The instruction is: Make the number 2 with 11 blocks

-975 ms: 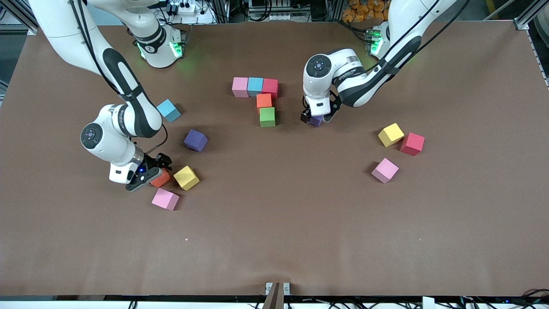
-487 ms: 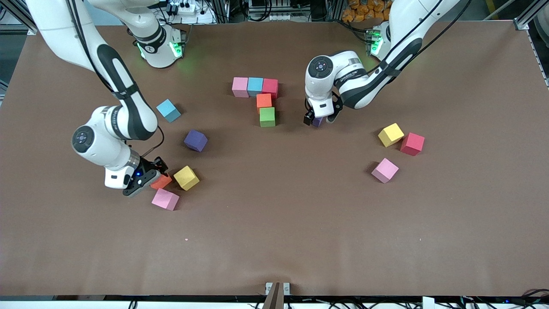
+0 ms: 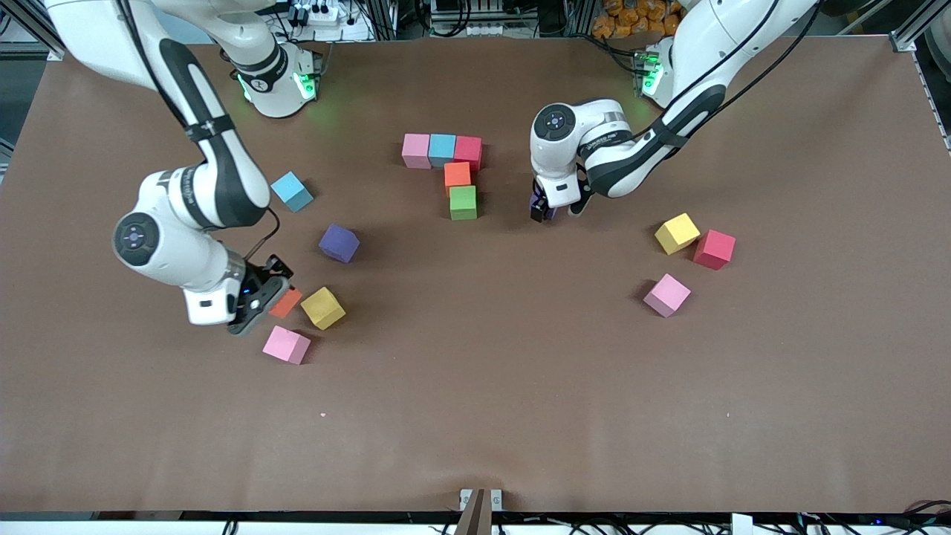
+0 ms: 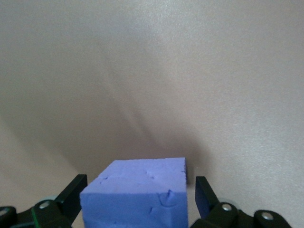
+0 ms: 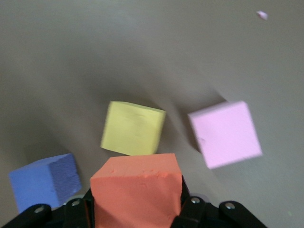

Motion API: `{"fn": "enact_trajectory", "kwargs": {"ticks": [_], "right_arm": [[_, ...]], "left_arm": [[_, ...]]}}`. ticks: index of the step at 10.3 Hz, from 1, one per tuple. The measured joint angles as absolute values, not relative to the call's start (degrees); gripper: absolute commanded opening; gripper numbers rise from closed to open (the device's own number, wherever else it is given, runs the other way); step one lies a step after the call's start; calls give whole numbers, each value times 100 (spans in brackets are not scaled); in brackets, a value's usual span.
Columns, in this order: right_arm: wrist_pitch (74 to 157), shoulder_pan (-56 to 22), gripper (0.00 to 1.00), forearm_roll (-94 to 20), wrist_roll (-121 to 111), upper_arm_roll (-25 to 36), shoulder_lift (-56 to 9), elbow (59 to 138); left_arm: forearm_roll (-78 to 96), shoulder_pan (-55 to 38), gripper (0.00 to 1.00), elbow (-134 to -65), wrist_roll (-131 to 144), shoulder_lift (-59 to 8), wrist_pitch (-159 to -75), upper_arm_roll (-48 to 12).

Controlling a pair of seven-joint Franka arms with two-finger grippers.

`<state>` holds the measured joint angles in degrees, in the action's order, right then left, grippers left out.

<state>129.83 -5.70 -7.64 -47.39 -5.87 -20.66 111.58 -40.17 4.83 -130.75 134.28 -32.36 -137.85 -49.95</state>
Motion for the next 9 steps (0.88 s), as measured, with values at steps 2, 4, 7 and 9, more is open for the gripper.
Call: {"fn": "enact_trajectory", "kwargs": {"ticks": [2, 4, 7, 9], "right_arm": [[12954, -581, 35, -686, -5029, -1023, -2064, 11175], [12966, -596, 35, -590, -5064, -1512, -2065, 11303], [13214, -844, 35, -536, -5080, -1848, -2065, 11454], [13743, -1306, 35, -528, -5080, -1863, -2100, 11620]], "left_arm": [[-4018, 482, 100, -13031, 13444, -3235, -13795, -4995], [-4018, 479, 100, -13025, 13447, -3236, -13798, -4996], [-4018, 473, 100, -13023, 13447, -3235, -13799, -4997], [-4018, 466, 55, -13022, 13447, -3236, -13800, -4998]]}}
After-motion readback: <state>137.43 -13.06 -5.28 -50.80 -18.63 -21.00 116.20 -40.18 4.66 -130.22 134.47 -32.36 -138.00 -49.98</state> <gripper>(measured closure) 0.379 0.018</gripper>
